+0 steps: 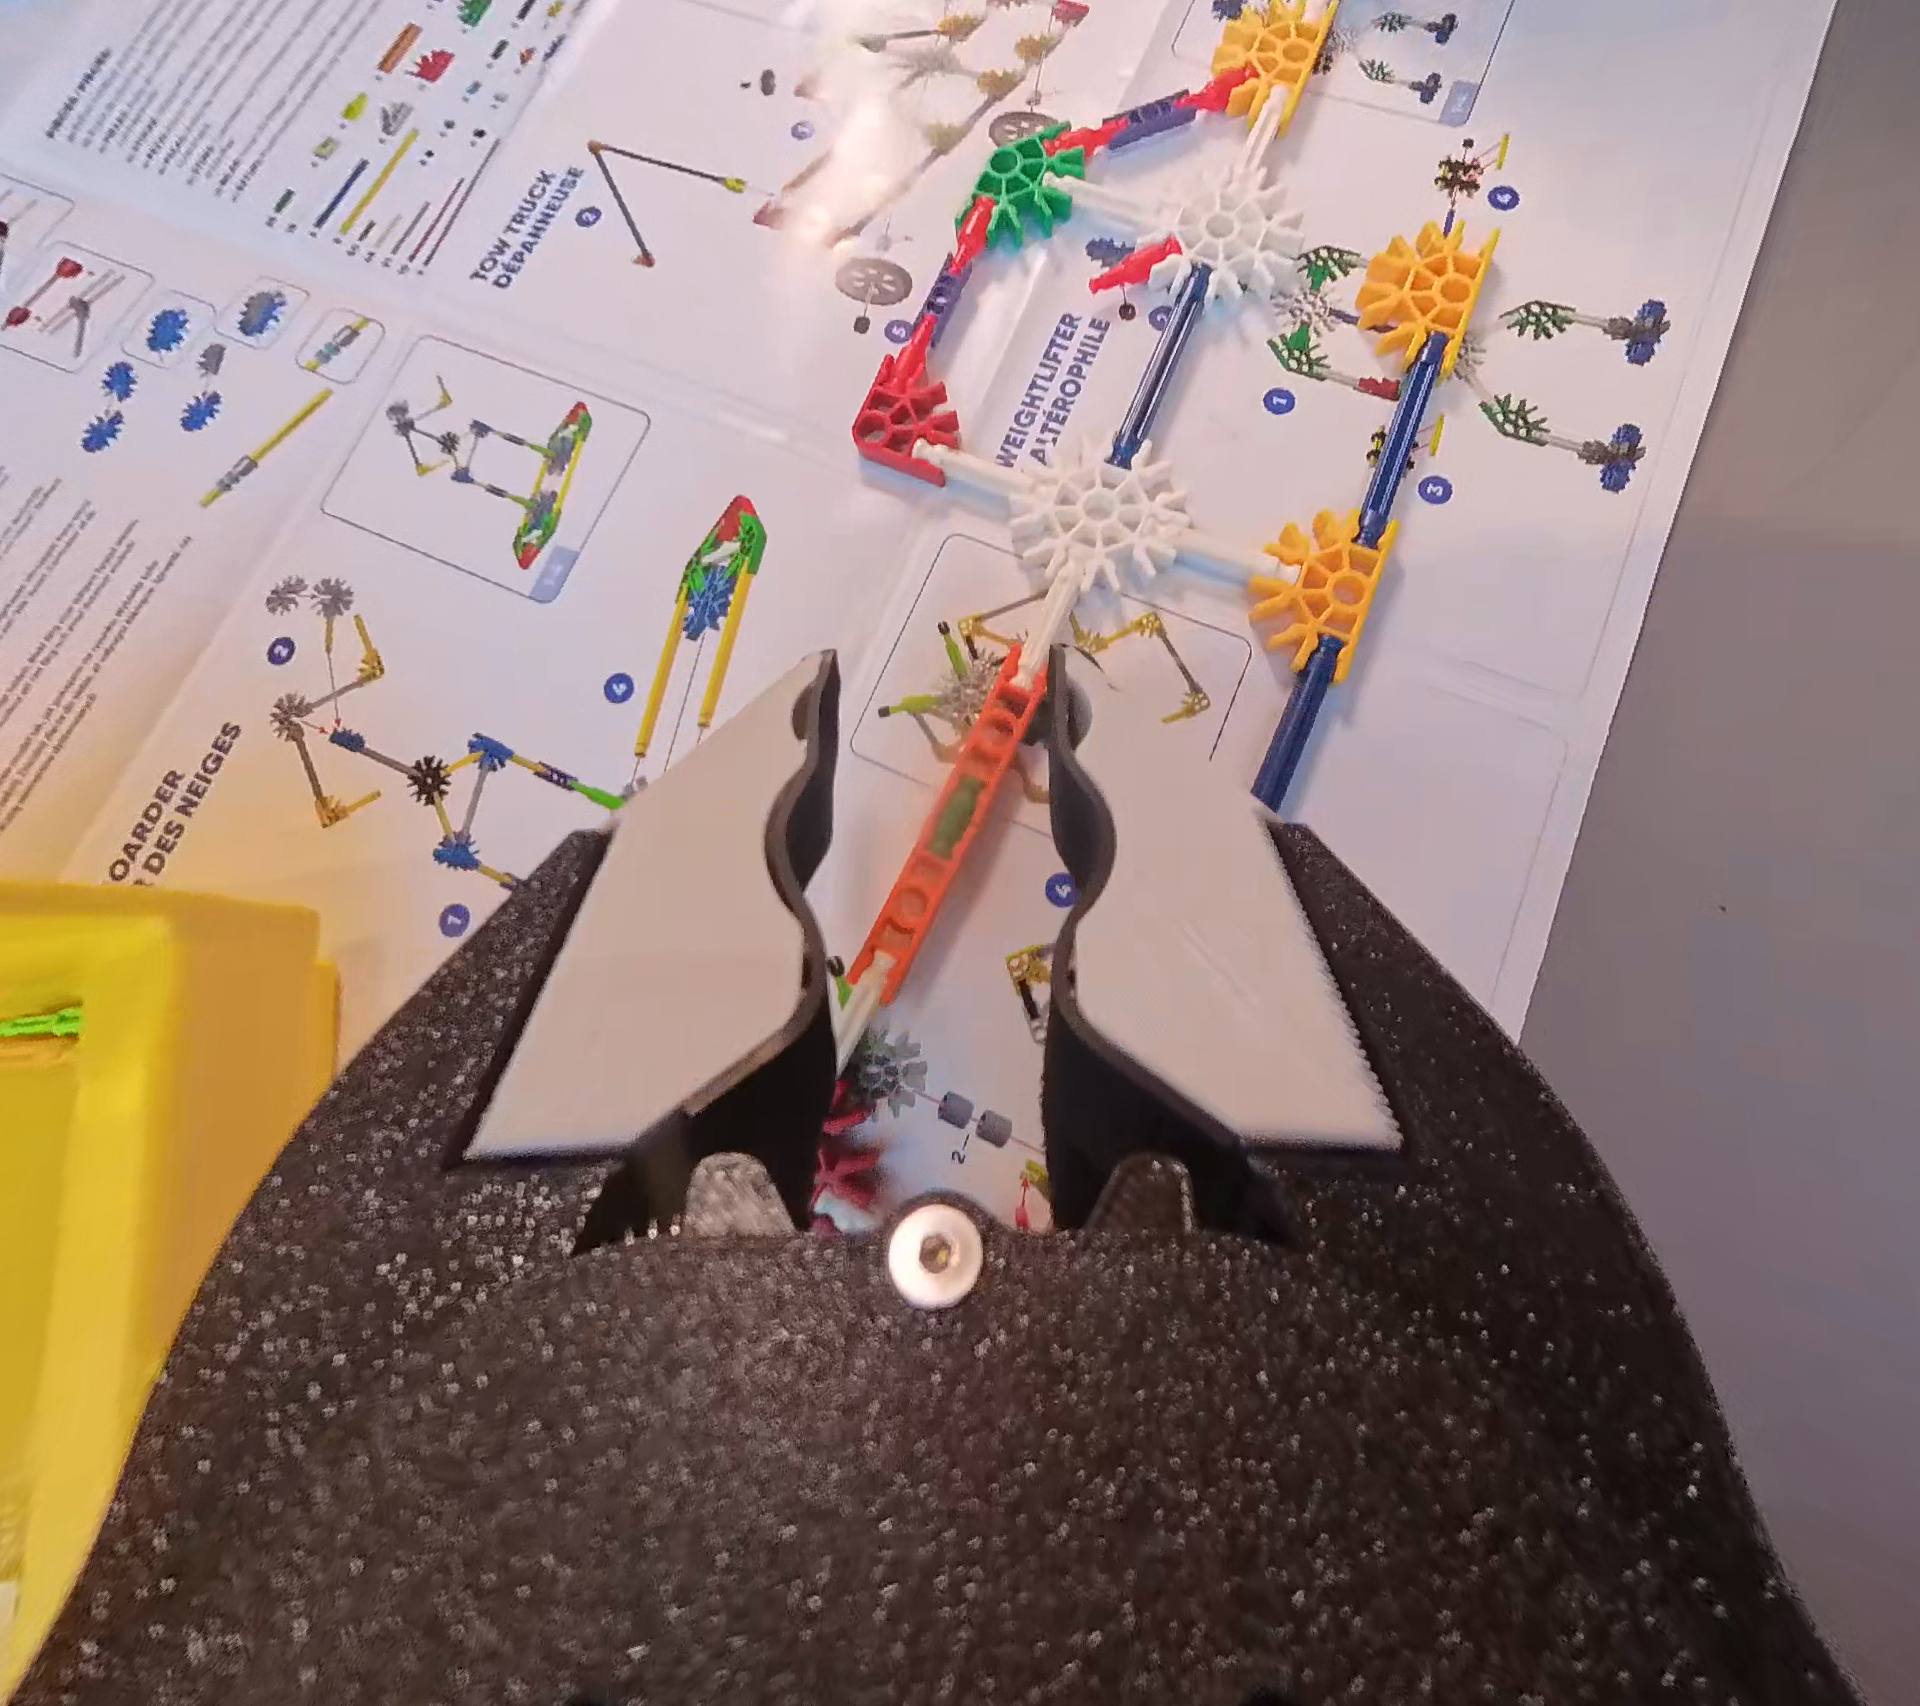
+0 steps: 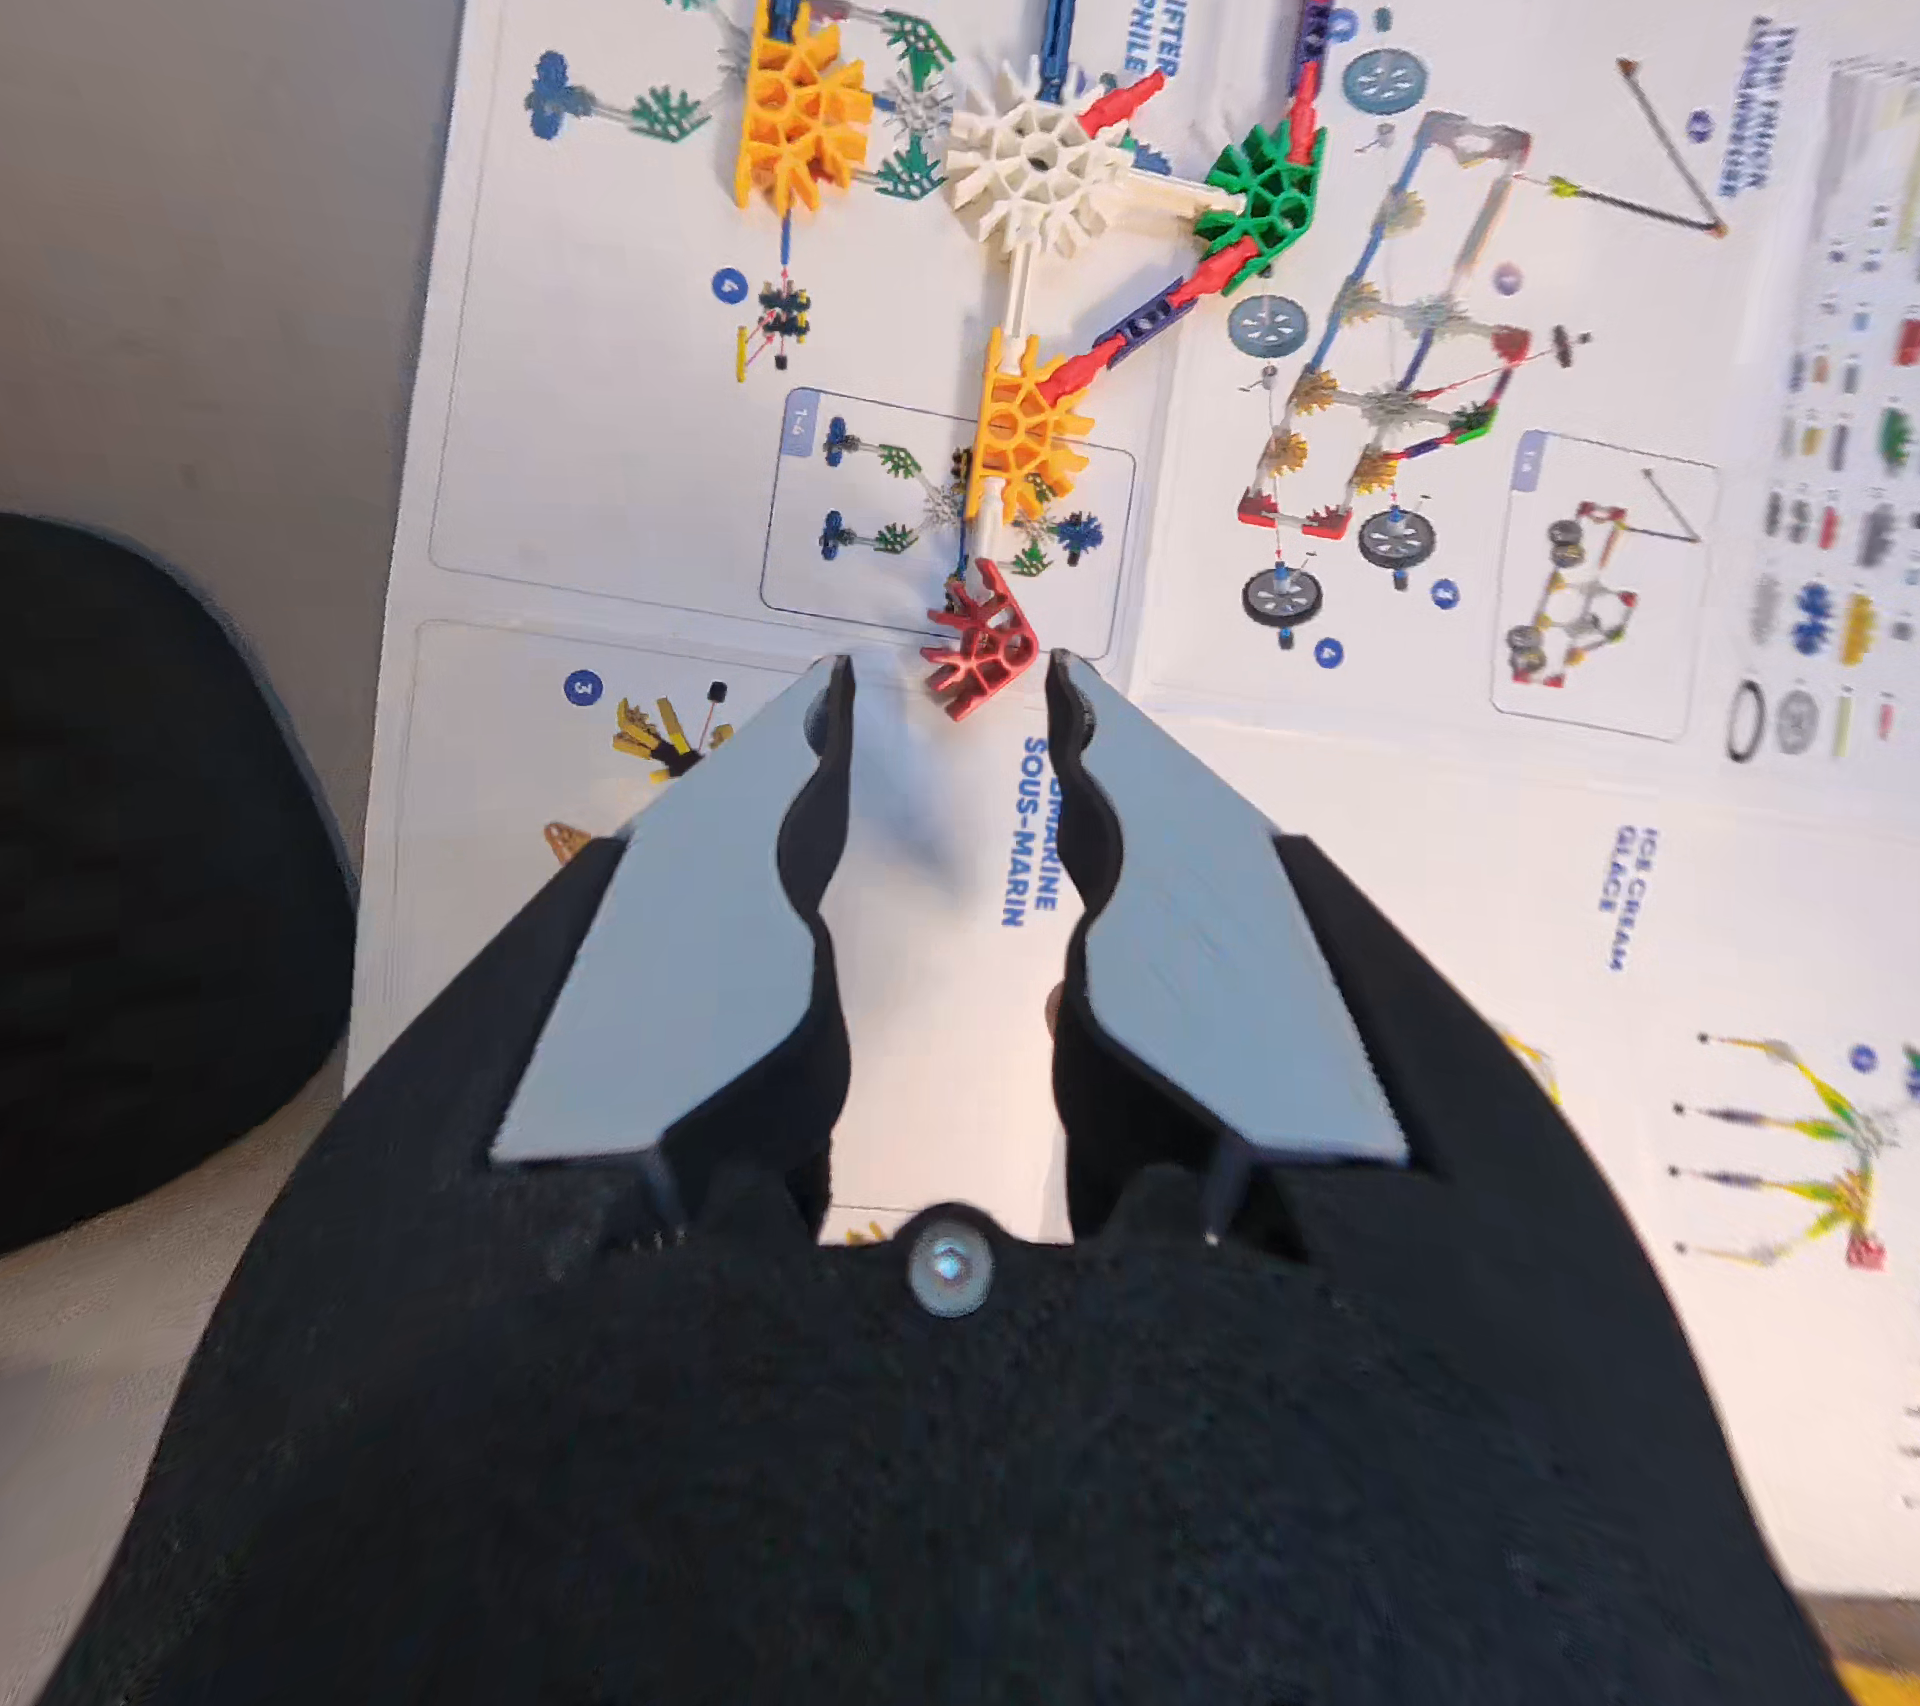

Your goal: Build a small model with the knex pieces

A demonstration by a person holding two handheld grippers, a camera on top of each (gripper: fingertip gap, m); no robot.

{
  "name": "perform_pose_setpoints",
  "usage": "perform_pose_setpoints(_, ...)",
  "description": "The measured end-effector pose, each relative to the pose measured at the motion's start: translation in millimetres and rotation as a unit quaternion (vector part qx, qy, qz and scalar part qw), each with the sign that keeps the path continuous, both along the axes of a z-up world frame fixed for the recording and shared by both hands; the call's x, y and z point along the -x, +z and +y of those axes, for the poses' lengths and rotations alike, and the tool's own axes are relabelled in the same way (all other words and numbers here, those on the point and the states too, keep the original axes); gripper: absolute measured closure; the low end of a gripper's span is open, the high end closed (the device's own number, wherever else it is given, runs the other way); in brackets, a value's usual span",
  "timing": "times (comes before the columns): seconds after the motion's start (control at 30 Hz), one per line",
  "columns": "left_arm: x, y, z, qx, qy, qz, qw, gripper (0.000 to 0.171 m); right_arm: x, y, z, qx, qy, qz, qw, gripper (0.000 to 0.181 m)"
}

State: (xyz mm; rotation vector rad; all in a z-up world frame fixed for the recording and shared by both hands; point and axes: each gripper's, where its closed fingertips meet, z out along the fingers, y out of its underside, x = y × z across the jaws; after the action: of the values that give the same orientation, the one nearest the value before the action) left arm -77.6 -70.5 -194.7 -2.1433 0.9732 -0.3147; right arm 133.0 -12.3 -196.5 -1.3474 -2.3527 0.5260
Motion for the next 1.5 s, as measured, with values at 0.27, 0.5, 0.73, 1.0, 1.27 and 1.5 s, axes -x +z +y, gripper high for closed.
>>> perform_pose_setpoints(0.27, 5.5, -15.7, -8.8, 0.03, -0.015, 0.023, 0.999, 0.143, 8.2, -13.0, 0.5, 0.038, 0.078, -0.101, 0.991, 0.156)
perform_pose_setpoints(0.5, 0.3, -16.7, -13.9, 0.035, -0.023, 0.017, 0.999, 0.158, -4.7, -10.4, 10.9, 0.063, -0.216, -0.109, 0.968, 0.158)
perform_pose_setpoints(0.73, 0.1, -16.8, -14.4, 0.029, -0.02, 0.021, 0.999, 0.16, -2.2, -13.3, 1.5, 0.132, -0.397, -0.067, 0.906, 0.158)
perform_pose_setpoints(1.0, 2.8, -16.5, -14.1, 0.023, -0.018, 0.024, 0.999, 0.156, 1.3, 1.4, 2.2, 0.139, -0.331, -0.024, 0.933, 0.147)
perform_pose_setpoints(1.27, 6.9, -16.3, -10.9, 0.018, -0.017, 0.019, 1.0, 0.148, -0.4, -6.9, 2.6, 0.062, -0.298, -0.008, 0.953, 0.15)
perform_pose_setpoints(1.5, 4.7, -17.1, -13.0, 0.03, -0.021, 0.007, 0.999, 0.155, 1.3, -9.1, -2.2, 0.062, -0.241, -0.038, 0.968, 0.157)
